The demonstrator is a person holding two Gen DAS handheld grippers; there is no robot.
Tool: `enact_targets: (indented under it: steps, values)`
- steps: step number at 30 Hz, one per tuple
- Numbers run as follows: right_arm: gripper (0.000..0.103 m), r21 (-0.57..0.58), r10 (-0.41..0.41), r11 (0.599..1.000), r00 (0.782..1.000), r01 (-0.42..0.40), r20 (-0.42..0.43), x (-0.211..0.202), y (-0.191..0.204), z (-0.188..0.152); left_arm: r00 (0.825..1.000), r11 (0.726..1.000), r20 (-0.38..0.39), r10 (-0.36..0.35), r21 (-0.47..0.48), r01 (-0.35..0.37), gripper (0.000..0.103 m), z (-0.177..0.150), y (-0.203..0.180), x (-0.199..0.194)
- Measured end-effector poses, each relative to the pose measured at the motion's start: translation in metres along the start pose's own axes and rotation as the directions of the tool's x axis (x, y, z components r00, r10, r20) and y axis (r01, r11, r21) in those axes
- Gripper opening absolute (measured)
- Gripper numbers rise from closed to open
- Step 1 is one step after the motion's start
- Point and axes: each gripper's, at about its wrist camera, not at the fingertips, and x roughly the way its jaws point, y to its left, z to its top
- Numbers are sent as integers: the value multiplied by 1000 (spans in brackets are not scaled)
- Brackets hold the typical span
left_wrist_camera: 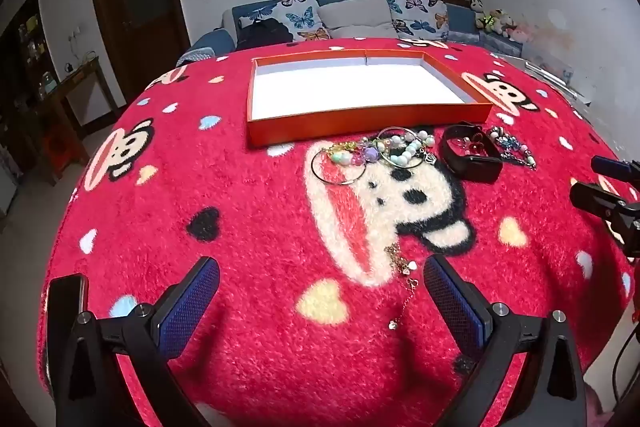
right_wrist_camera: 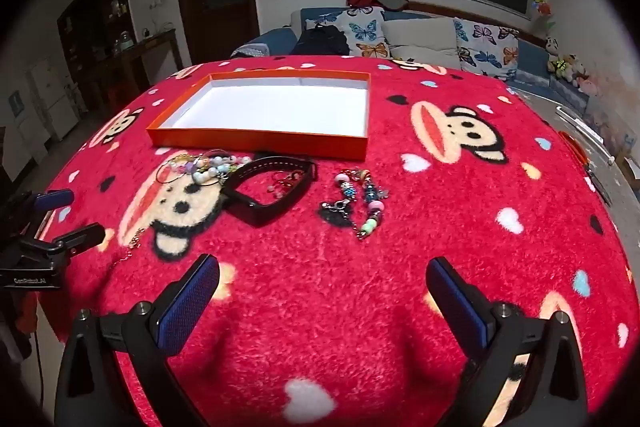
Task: Organize jewelry
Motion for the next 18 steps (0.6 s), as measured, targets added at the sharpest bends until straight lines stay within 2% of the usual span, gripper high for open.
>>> enact_targets:
  steps: [2,3,5,8,9,18]
  values:
    - [103,-11,-24,1000,1000,24,5,0,1,0,1000,1000,-7,3,4,-3,103,-2,-2,-1]
    - [103,-15,-33,999,999,33,5,1,2,0,999,999,-9,-34,-11,34,103,-3,1,-2]
    - [103,-41,-46,998,999,46,8,1,12,-1,999,999,-15,-42,-15,42,103,-7,3,-5]
    - [103,-27,-8,1000,1000,9,10,-3,14,-6,999,999,-18,-40,-18,40,103,-13,8,-11]
    - [103,-11,8,1000,1000,-8,-2,-3,9,-3,999,999,-35,-35,-15,35,103,-9,6,-2]
    - [103,-7,18,1000,1000,-19,-14,-2,12,-3,998,999,-61,-11,-36,9,103,-11,7,2]
